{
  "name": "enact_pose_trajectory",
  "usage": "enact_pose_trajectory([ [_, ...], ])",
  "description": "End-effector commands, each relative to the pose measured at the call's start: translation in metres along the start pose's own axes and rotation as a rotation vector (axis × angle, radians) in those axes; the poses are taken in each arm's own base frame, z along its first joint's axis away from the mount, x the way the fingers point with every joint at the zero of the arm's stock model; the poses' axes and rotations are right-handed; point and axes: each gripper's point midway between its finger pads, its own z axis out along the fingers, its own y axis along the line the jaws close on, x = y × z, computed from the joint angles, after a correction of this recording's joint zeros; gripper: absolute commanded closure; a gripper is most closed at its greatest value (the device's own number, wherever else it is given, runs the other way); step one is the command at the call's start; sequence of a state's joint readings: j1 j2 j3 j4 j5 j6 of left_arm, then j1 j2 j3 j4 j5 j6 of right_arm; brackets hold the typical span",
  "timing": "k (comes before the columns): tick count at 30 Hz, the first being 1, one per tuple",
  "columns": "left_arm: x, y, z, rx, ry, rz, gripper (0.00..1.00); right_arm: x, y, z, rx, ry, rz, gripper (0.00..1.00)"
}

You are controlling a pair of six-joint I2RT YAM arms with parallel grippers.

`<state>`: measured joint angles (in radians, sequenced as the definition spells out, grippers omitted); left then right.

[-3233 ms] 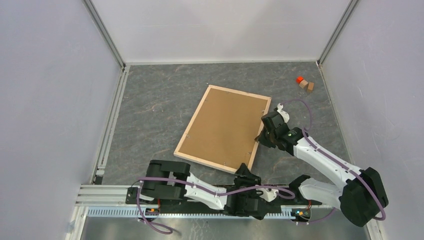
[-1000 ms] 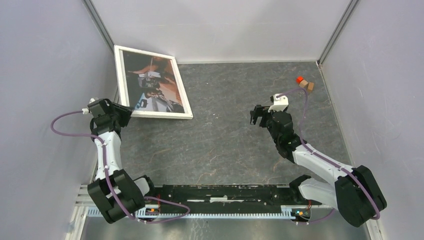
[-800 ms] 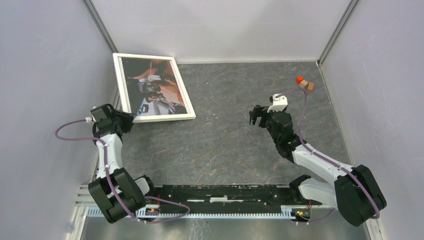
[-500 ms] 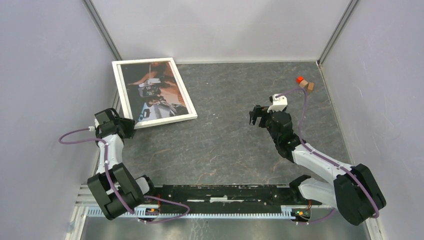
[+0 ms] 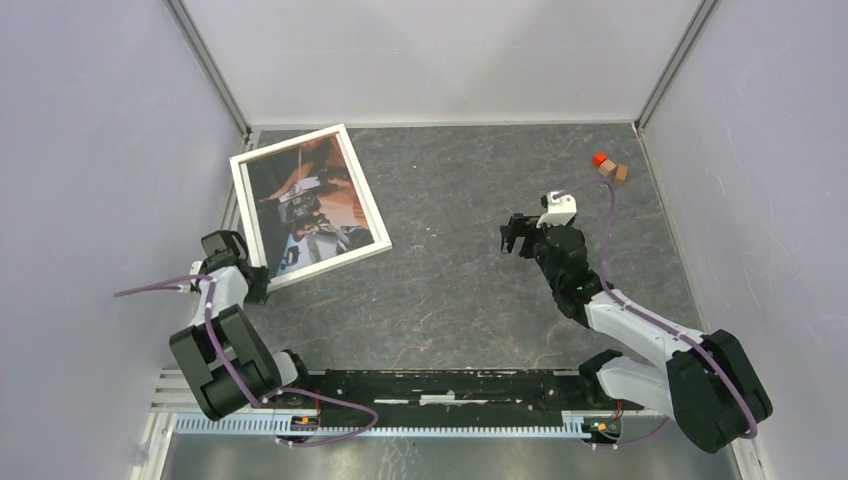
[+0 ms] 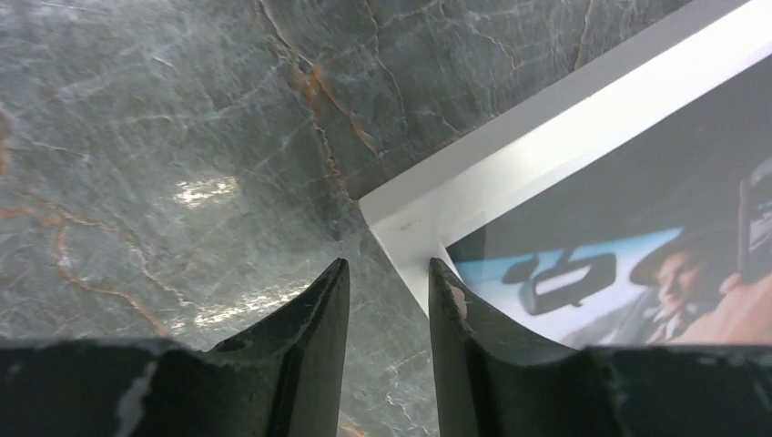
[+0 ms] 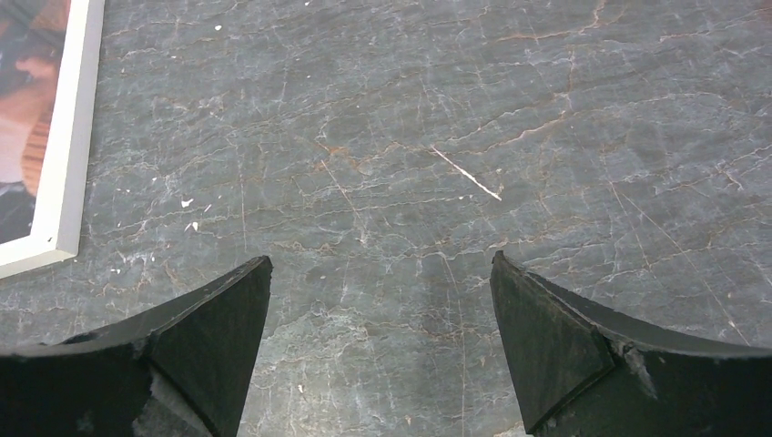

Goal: Put the photo into the frame
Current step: Turn over the photo frame at the corner of the board, then reset both arms

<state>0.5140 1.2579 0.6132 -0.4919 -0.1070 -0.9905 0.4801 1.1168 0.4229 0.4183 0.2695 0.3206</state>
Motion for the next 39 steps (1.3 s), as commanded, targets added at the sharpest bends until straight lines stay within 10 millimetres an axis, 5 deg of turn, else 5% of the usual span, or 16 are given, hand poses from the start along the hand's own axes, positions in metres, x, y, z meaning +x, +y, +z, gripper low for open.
enact_pose_trajectory([
  [1, -0.001, 0.053, -0.004, -0.229, -0.030, 0.079, 0.80, -0.018, 0.002, -0.002, -0.016, -0.066, 0.018, 0.05],
  [6, -0.006, 0.023, -0.029, -0.065, -0.039, 0.125, 0.29, -0.025, 0.003, -0.004, -0.013, -0.041, -0.020, 0.05],
  [8, -0.010, 0.001, -0.051, 0.042, -0.071, 0.183, 0.16, -0.034, 0.002, -0.009, -0.005, -0.021, -0.057, 0.04],
  [12, -0.001, -0.060, -0.122, 0.353, -0.175, 0.431, 0.07, -0.062, 0.003, -0.030, -0.013, -0.037, -0.090, 0.02],
  [16, 0.043, -0.113, -0.214, 0.806, -0.194, 0.622, 0.00, -0.085, 0.010, -0.057, -0.061, -0.035, -0.094, 0.02],
  [19, 0.076, -0.130, -0.278, 1.118, -0.139, 0.704, 0.00, -0.098, 0.019, -0.079, -0.118, -0.022, -0.092, 0.02],
  [23, 0.112, -0.130, -0.351, 1.408, -0.021, 0.870, 0.00, -0.106, 0.032, -0.105, -0.217, 0.004, -0.115, 0.02],
  [26, 0.109, -0.115, -0.395, 1.552, -0.067, 0.903, 0.00, -0.125, 0.038, -0.126, -0.266, -0.014, -0.147, 0.02],
  [33, 0.104, -0.083, -0.466, 1.777, -0.080, 0.922, 0.00, -0.202, 0.034, -0.177, -0.240, -0.149, -0.166, 0.02],
  [39, 0.095, -0.066, -0.500, 1.841, -0.132, 0.962, 0.00, -0.232, 0.041, -0.201, -0.278, -0.254, -0.114, 0.02],
])
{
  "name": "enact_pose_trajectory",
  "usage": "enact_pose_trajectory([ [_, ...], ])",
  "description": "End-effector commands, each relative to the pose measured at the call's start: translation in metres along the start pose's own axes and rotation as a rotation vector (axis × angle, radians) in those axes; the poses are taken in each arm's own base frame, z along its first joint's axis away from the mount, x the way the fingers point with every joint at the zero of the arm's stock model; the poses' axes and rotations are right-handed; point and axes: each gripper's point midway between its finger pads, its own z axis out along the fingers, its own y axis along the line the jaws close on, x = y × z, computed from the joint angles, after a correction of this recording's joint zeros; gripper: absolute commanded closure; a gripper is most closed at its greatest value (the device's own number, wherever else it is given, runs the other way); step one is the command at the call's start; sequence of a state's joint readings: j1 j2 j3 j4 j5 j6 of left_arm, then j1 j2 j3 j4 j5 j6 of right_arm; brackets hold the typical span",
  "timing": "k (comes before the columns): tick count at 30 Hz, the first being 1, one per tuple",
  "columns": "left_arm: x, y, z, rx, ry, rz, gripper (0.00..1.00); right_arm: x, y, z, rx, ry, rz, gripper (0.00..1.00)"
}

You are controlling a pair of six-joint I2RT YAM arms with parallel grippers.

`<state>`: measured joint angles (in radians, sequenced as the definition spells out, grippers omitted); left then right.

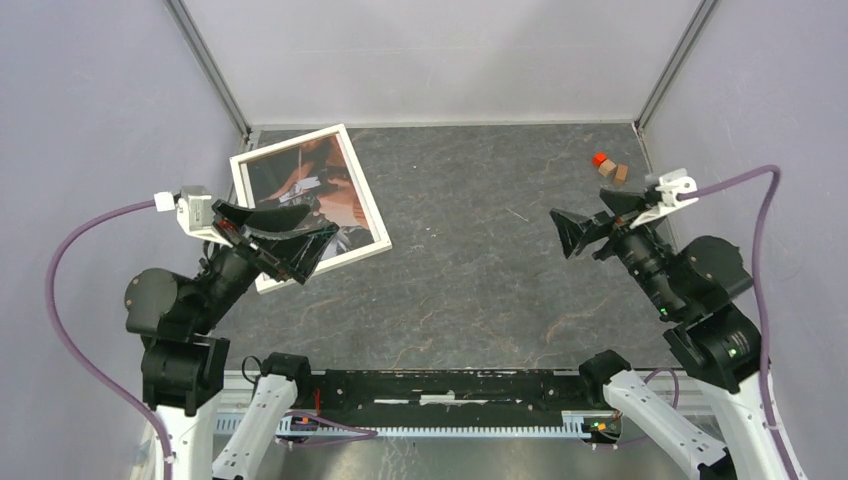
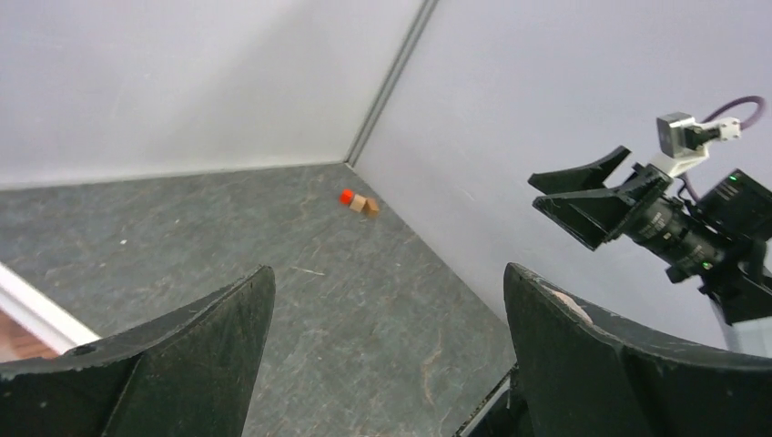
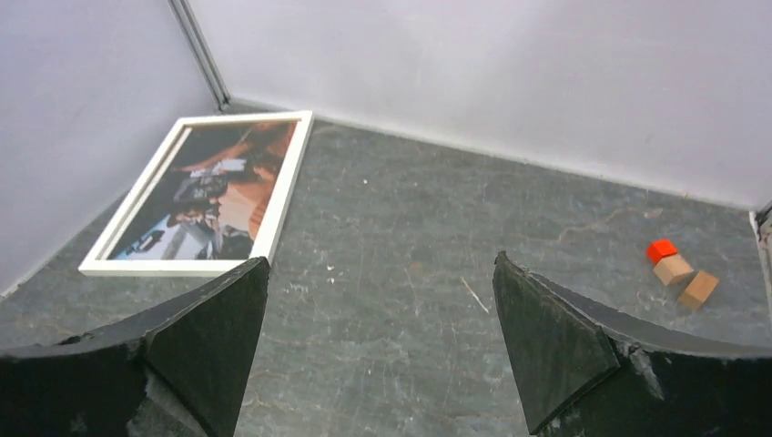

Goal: Put the photo into the frame
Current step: Reset both arms

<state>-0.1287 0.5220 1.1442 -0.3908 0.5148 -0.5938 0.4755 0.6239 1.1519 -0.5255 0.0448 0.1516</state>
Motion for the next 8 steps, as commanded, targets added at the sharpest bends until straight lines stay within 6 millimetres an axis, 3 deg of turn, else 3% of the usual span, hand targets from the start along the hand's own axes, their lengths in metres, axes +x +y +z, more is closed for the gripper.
enact_pose_trajectory([
  [1, -0.009, -0.025, -0.009, 0.086, 0.007, 0.086, 0.00, -0.015, 0.006, -0.007, -0.031, -0.034, 0.014, 0.02],
  [4, -0.010, -0.031, -0.010, 0.112, 0.017, 0.084, 0.00, -0.018, 0.016, -0.004, -0.084, -0.046, 0.031, 0.02],
  [8, -0.008, -0.031, -0.009, 0.119, 0.024, 0.086, 0.00, -0.007, 0.022, 0.004, -0.117, -0.020, 0.040, 0.02],
])
